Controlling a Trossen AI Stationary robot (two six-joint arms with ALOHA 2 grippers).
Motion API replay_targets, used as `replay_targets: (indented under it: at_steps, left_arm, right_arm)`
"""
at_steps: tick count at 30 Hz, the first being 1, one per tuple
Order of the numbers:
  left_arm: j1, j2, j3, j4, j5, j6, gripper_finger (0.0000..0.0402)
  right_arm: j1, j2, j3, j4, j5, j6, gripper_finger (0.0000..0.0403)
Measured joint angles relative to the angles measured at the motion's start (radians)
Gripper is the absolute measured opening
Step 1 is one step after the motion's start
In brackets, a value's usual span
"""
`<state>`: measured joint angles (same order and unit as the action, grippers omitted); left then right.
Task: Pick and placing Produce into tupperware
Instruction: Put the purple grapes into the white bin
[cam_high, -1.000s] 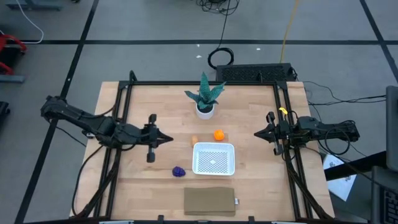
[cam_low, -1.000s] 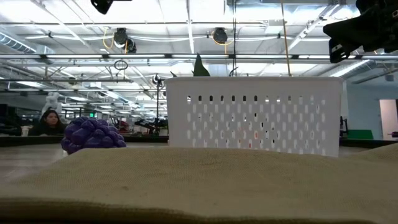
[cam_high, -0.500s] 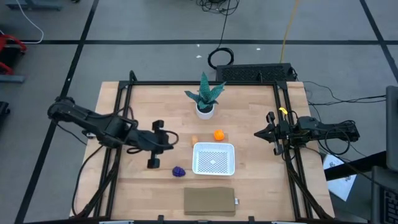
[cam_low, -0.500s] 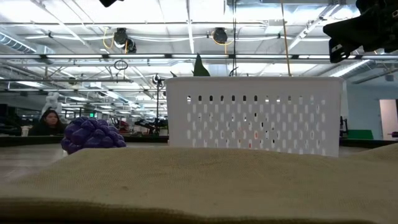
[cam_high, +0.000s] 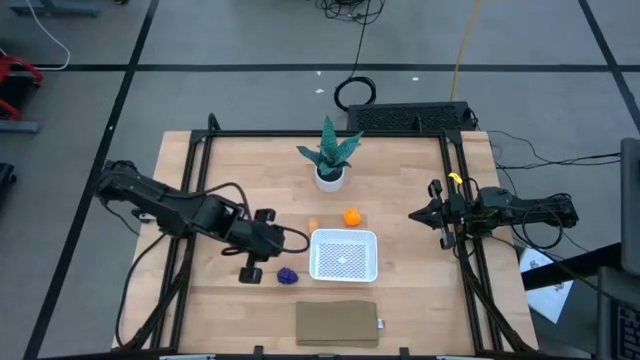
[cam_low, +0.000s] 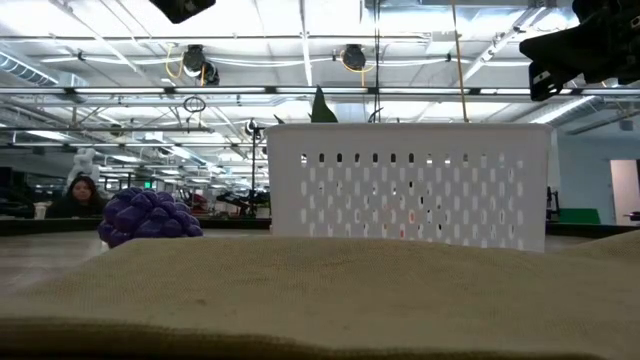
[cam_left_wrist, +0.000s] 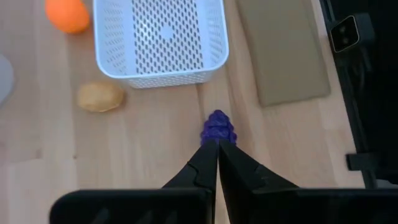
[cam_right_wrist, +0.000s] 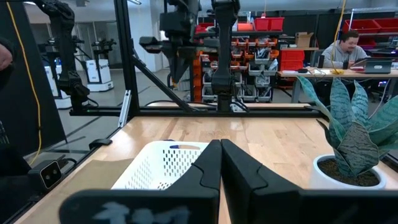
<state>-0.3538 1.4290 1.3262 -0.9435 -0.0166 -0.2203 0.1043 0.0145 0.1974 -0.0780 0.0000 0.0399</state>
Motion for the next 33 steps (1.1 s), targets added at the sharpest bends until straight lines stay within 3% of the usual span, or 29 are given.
replay_targets:
  at_steps: [10, 22, 27, 33]
  left_arm:
    - [0.000, 0.025, 0.000, -0.009, 0.042, -0.013, 0.0017]
    - [0.000, 0.025, 0.000, -0.010, -0.006, 0.016, 0.0022]
    - [0.000, 0.025, 0.000, -0.010, -0.029, 0.023, 0.0064]
    - [-0.002, 0.025, 0.000, -0.010, 0.016, 0.032, 0.0158]
  right_arm:
    - [0.000, 0.000, 0.000, 0.000, 0.000, 0.000, 0.0000]
    - [0.000, 0.000, 0.000, 0.000, 0.000, 0.000, 0.0000]
    - [0.000, 0.000, 0.000, 0.000, 0.000, 0.000, 0.0000]
    - [0.000, 0.000, 0.000, 0.000, 0.000, 0.000, 0.0000]
